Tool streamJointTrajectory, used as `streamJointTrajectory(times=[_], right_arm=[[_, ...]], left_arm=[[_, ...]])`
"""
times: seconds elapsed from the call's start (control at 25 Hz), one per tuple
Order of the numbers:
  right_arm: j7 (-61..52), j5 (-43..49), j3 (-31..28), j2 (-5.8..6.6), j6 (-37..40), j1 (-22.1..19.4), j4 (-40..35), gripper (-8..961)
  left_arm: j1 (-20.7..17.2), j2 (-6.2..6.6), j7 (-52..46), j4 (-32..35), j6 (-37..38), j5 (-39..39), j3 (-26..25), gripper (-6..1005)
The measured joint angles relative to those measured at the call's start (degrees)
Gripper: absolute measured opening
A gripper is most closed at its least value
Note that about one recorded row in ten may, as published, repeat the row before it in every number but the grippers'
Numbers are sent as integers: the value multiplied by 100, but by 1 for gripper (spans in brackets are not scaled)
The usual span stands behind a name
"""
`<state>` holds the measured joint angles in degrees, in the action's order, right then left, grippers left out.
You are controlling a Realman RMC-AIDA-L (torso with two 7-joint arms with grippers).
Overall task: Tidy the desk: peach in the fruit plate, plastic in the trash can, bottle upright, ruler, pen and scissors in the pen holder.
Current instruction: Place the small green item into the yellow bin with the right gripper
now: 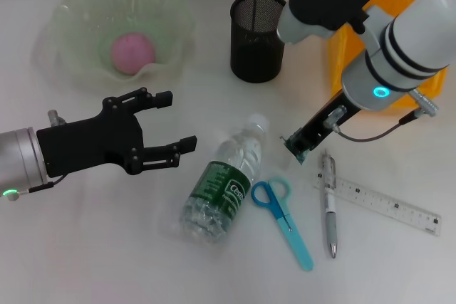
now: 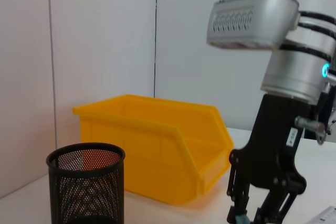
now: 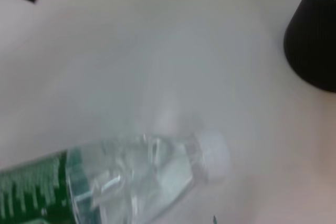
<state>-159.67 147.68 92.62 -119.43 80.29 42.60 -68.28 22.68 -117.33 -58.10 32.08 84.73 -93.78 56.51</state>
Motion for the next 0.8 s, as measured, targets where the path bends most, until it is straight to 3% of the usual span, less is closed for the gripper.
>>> streamJointTrajectory(times=[0.52, 0.8], right_arm=[[63, 625, -1747, 25, 1125, -370, -2405, 369], [191, 1182, -2428, 33, 1031, -530, -2725, 378]], left_arm=[[8, -3, 0, 0, 0, 0, 0, 871], [19, -15, 0, 0, 5, 0, 0, 872]])
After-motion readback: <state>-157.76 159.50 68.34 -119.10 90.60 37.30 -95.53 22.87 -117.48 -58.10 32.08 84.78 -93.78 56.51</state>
